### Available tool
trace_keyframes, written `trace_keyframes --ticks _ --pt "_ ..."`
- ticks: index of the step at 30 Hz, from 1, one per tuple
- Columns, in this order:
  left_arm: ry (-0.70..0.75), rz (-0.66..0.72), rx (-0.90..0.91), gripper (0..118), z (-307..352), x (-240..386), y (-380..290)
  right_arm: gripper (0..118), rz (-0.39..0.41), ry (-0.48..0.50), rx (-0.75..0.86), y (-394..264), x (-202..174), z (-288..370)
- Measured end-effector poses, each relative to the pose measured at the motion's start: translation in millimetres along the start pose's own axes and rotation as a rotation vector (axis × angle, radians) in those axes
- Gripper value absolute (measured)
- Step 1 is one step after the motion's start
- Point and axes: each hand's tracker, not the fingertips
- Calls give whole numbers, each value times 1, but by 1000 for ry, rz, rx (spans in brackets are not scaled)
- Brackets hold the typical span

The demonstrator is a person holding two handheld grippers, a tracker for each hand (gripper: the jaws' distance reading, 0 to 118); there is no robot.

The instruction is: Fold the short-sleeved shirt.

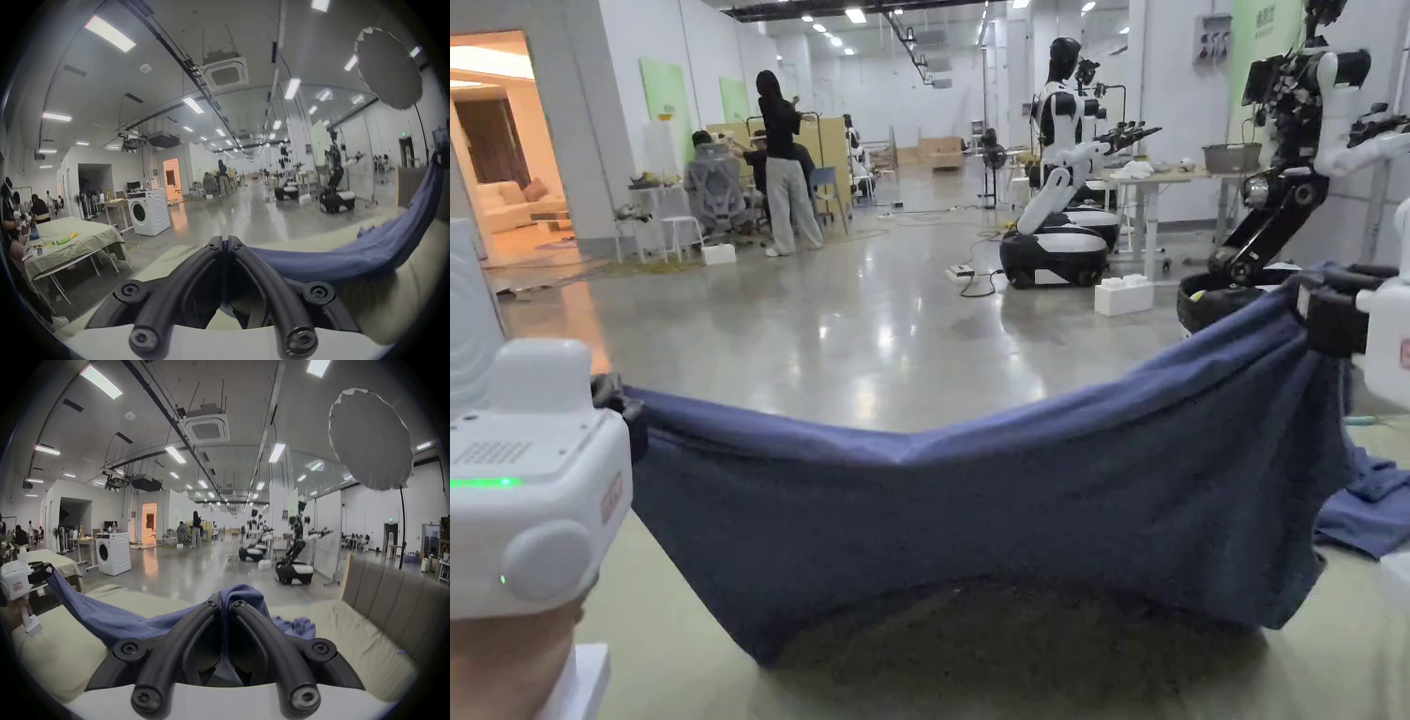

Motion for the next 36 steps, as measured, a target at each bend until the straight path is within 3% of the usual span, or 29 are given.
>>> trace_keyframes --ticks 2,9,21,26,29,33,34,35,36 --pt "-37 32 -43 2 29 4 -32 6 -15 39 -53 -34 2 25" --pt "-98 48 -143 2 149 -14 -118 6 -41 37 -171 -136 -1 149" --pt "-236 -30 -284 2 336 -70 -192 6 -71 -6 -322 -219 10 363" --pt "-338 5 -412 2 381 -81 -216 6 -120 -20 -413 -253 20 406" --pt "-369 -26 -430 2 397 -75 -232 6 -38 -8 -501 -277 19 416" --pt "-355 -1 -536 6 399 -73 -256 6 -23 -22 -563 -302 17 414" --pt "-335 36 -548 10 399 -76 -260 7 -26 -29 -565 -307 17 412" --pt "-285 85 -542 36 402 -77 -260 16 -17 -105 -546 -311 17 413" --pt "-250 129 -532 88 402 -83 -259 45 -5 -146 -480 -314 18 416"
